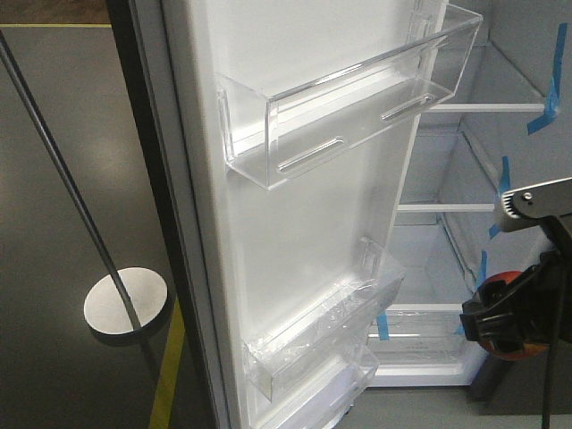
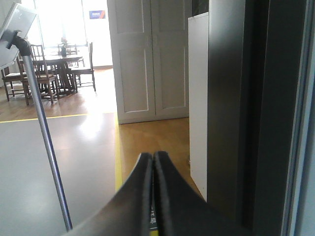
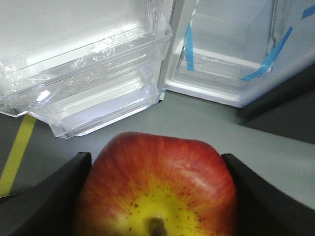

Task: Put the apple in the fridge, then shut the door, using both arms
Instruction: 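Raise the right gripper with the apple above the upper door shelf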

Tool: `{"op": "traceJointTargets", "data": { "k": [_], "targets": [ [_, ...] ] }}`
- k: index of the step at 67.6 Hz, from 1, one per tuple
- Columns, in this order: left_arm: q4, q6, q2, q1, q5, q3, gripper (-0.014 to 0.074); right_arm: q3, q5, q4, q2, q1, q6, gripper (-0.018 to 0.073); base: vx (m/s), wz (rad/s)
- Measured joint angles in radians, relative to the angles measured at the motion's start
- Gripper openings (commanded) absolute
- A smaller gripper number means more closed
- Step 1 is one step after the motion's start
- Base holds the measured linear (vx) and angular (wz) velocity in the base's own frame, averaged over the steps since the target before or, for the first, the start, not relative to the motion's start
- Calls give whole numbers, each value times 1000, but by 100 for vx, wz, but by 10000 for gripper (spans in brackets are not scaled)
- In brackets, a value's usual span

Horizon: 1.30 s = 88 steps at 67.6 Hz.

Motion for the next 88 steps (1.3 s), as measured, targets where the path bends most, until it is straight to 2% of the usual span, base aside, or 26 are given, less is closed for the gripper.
{"op": "traceJointTargets", "data": {
  "k": [4,11,18,38,61,88],
  "targets": [
    [0,0,0,0,0,0,-6,-33,8,135,6,-74,-131,239,0,0],
    [0,0,0,0,0,0,-6,-122,36,326,7,-152,-312,241,0,0],
    [0,0,0,0,0,0,-6,-225,68,420,7,-179,-416,243,0,0],
    [0,0,0,0,0,0,-6,-504,123,486,25,-182,-491,244,0,0],
    [0,0,0,0,0,0,-6,-810,193,651,211,-182,-607,244,0,0],
    [0,0,0,0,0,0,-6,-1063,142,676,461,-182,-647,244,0,0]
  ]
}}
